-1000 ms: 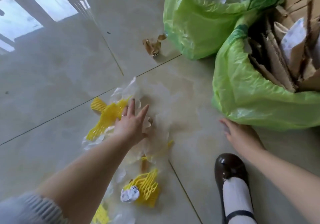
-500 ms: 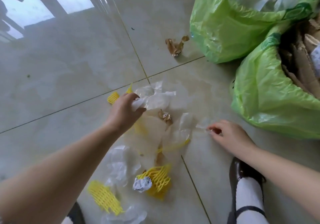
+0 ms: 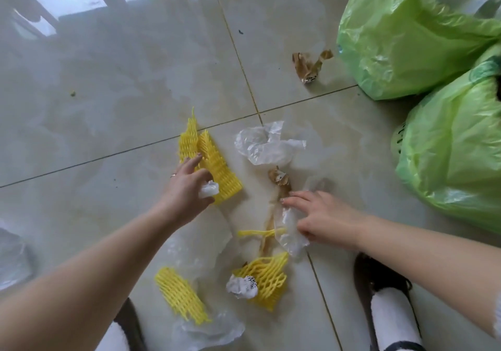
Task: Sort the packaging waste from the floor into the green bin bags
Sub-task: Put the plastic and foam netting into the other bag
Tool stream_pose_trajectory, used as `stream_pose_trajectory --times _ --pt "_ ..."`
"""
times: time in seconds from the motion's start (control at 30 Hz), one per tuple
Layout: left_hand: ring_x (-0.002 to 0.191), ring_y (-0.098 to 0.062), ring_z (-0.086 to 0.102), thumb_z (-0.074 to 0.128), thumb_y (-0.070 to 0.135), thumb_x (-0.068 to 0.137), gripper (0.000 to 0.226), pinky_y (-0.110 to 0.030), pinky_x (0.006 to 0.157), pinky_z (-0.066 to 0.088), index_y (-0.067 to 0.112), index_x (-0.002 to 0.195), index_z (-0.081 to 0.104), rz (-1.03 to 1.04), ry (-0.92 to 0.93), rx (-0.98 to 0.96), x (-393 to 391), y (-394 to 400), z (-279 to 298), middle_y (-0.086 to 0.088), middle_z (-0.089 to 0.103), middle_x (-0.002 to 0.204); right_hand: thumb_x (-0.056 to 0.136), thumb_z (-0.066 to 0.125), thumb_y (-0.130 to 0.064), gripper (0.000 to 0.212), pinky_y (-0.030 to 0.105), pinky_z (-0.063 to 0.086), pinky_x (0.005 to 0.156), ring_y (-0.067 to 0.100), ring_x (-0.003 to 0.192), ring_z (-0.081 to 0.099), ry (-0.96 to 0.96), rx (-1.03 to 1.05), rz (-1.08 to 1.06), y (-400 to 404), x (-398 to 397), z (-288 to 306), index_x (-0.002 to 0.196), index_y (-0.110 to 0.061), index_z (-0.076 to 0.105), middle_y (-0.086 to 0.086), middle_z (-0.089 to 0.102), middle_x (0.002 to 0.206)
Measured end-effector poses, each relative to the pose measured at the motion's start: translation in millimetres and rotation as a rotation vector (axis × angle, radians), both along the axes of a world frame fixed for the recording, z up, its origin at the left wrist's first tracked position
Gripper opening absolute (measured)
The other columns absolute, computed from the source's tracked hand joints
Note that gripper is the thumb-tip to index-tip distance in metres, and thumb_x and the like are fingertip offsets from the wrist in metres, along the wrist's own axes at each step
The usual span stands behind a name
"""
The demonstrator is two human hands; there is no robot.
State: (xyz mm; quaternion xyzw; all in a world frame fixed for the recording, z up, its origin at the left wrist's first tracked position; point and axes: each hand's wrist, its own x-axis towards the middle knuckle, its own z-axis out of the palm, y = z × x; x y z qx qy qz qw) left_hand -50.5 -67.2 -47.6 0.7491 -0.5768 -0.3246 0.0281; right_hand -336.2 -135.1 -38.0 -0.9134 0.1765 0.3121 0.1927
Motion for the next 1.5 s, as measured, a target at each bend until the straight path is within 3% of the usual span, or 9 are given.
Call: stream_pose_trajectory --times 0.1,0.27,0.4,0.53,0.67,0.9,1.17,1.3,1.5 --pt "0.131 -0.037 0.038 0.078 0.022 0.069 0.037 -0.042 0.102 0.038 0.011 0.101 0.064 -0.086 -0.118 -0.024 1.0 0.8 -12.8 -0.014 0.044 0.141 0.064 0.050 -0.020 0.009 0.033 0.050 0.051 0.032 0.085 0.065 -0.148 -0.175 0.110 -5.0 5.8 -20.9 0.058 -0.017 0.055 0.011 0.068 0.099" --pt "0.103 -0.039 0.052 0.073 0.021 0.071 0.027 -0.038 0.084 0.043 0.012 0.095 0.063 -0.019 -0.246 -0.130 1.3 -12.7 -18.3 -0.013 0.061 0.104 0.071 0.047 -0.014 0.008 0.024 0.027 0.043 0.017 0.053 0.050 -0.241 -0.182 0.114 -4.1 18.5 -25.2 0.069 -0.019 0.053 -0.001 0.052 0.065" --pt "0.100 -0.034 0.052 0.066 0.026 0.080 0.027 -0.032 0.069 0.035 0.018 0.104 0.057 0.046 -0.252 -0.060 8.2 -26.7 -18.3 -0.009 0.058 0.105 0.095 0.033 -0.031 0.022 0.026 0.039 0.063 0.012 0.065 0.042 -0.274 -0.005 -0.021 3.2 17.6 -26.2 0.078 -0.025 0.045 -0.008 0.041 0.071" --pt "0.097 -0.033 0.055 0.058 0.009 0.078 0.028 -0.028 0.065 0.032 0.017 0.105 0.058 0.202 -0.150 -0.046 10.4 -26.3 -7.0 -0.009 0.057 0.106 0.078 0.033 -0.024 0.014 0.031 0.036 0.065 0.023 0.085 0.053 -0.275 0.098 -0.385 8.1 5.8 -13.7 0.082 -0.024 0.047 0.000 0.052 0.088" --pt "0.086 -0.031 0.052 0.056 0.005 0.078 0.025 -0.028 0.063 0.032 0.010 0.102 0.060 0.332 -0.064 -0.113 3.5 -31.1 30.9 -0.013 0.062 0.100 0.076 0.054 -0.008 0.027 0.026 0.040 0.064 0.013 0.075 0.052 -0.412 0.101 -0.719 3.1 -8.7 27.7 0.073 -0.030 0.039 -0.011 0.048 0.080" --pt "0.080 -0.028 0.050 0.059 0.013 0.081 0.019 -0.028 0.061 0.033 0.016 0.099 0.057 0.461 0.250 -0.352 -50.9 -84.6 133.6 -0.010 0.059 0.093 0.072 0.064 0.003 0.035 0.016 0.040 0.064 -0.001 0.066 0.054 -0.824 0.071 -1.263 -22.3 -28.8 120.5 0.066 -0.028 0.050 -0.020 0.060 0.067" --pt "0.087 -0.033 0.058 0.058 0.013 0.076 0.023 -0.037 0.075 0.048 0.012 0.099 0.061 0.590 0.450 -0.594 -120.7 -176.2 222.1 -0.011 0.062 0.091 0.076 0.063 0.009 0.034 0.014 0.041 0.065 -0.011 0.059 0.052 -1.095 0.052 -1.363 -95.5 -58.9 206.4 0.069 -0.022 0.050 -0.012 0.058 0.063" --pt "0.081 -0.031 0.057 0.056 0.019 0.075 0.017 -0.036 0.066 0.047 0.011 0.090 0.056 0.595 0.553 -0.655 -154.0 -228.6 250.1 -0.009 0.058 0.086 0.079 0.064 0.002 0.028 0.006 0.040 0.060 -0.011 0.062 0.053 -1.176 -0.019 -1.374 -137.6 -77.5 238.1 0.073 -0.023 0.052 -0.011 0.059 0.073" --pt "0.091 -0.033 0.057 0.051 0.011 0.085 0.010 -0.038 0.078 0.048 0.011 0.094 0.055 0.558 0.608 -0.725 -219.0 -296.5 262.5 -0.004 0.056 0.085 0.081 0.061 0.001 0.027 0.024 0.045 0.070 0.010 0.072 0.056 -1.197 -0.208 -1.428 -210.2 -102.2 238.9 0.069 -0.023 0.055 -0.010 0.063 0.074"
